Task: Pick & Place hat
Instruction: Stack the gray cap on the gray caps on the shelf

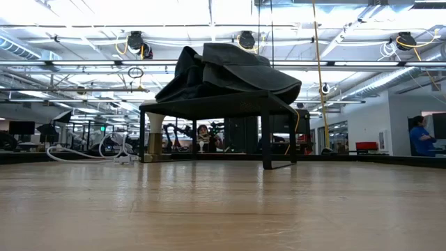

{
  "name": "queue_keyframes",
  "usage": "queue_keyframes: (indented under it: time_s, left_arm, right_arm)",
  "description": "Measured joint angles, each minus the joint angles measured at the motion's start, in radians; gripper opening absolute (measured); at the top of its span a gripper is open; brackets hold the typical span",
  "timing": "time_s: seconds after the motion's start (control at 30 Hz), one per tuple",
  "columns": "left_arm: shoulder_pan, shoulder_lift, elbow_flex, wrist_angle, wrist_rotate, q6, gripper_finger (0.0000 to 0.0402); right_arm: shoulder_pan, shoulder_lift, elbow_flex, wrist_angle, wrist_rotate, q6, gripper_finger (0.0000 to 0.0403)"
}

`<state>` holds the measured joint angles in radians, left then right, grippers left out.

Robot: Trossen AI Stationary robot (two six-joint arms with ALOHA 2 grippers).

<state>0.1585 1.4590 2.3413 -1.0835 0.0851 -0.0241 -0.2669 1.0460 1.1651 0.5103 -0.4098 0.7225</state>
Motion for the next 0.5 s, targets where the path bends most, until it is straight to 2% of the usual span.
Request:
queue_keyframes:
  time_s: [0.23, 0.5]
  left_arm:
    - [0.0, 0.066, -0.001, 0.028, -0.009, 0.043, 0.0297]
    - [0.0, 0.087, -0.001, 0.04, 0.0, 0.04, 0.0283]
  right_arm:
    - [-0.075, 0.055, 0.068, 0.001, -0.112, 0.043, 0.0007]
    - [-0.107, 0.051, 0.068, 0.0, -0.145, 0.063, 0.0007]
